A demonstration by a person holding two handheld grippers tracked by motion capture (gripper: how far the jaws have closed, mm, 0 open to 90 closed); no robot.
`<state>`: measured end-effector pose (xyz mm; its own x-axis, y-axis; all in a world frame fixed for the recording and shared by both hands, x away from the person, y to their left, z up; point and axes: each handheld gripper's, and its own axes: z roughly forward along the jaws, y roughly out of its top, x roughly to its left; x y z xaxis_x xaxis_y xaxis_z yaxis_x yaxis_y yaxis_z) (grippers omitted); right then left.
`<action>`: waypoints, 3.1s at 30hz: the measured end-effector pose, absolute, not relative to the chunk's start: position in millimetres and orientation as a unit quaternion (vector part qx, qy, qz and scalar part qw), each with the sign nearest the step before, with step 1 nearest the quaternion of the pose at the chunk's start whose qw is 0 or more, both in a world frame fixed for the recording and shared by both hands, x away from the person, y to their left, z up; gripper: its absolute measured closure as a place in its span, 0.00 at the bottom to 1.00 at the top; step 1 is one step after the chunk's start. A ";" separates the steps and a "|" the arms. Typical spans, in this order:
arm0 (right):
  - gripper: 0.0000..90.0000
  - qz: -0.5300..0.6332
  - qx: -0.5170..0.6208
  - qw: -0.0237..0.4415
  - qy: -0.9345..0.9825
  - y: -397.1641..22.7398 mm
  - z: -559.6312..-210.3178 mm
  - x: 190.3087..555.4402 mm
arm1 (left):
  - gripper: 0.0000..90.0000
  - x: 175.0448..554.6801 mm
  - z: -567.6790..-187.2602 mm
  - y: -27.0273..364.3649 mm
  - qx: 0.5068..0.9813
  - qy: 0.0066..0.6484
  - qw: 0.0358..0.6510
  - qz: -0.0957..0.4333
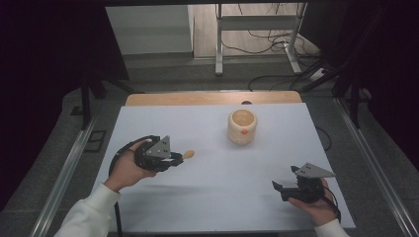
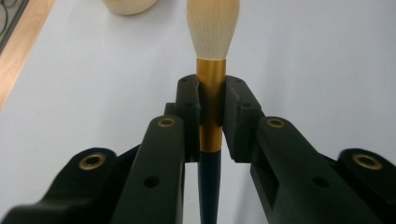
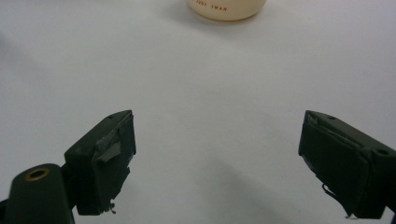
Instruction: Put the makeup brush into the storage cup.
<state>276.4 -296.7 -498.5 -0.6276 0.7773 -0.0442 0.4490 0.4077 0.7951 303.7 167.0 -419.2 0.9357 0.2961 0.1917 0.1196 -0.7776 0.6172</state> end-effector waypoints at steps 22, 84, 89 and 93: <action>0.13 0.396 0.374 0.212 0.812 -294.4 -496.6 275.8 | 0.87 298.9 -420.7 166.7 0.895 0.169 0.394 0.124; 0.21 0.506 0.299 0.085 0.804 -148.7 -499.7 304.9 | 0.86 316.0 -425.0 137.4 0.860 0.241 0.439 0.095; 0.21 0.515 0.293 0.076 0.802 -137.1 -501.0 306.2 | 0.86 317.0 -425.8 135.0 0.862 0.239 0.438 0.092; 0.21 0.524 0.295 0.071 0.796 -127.9 -500.9 307.7 | 0.86 317.8 -427.0 133.6 0.862 0.239 0.438 0.090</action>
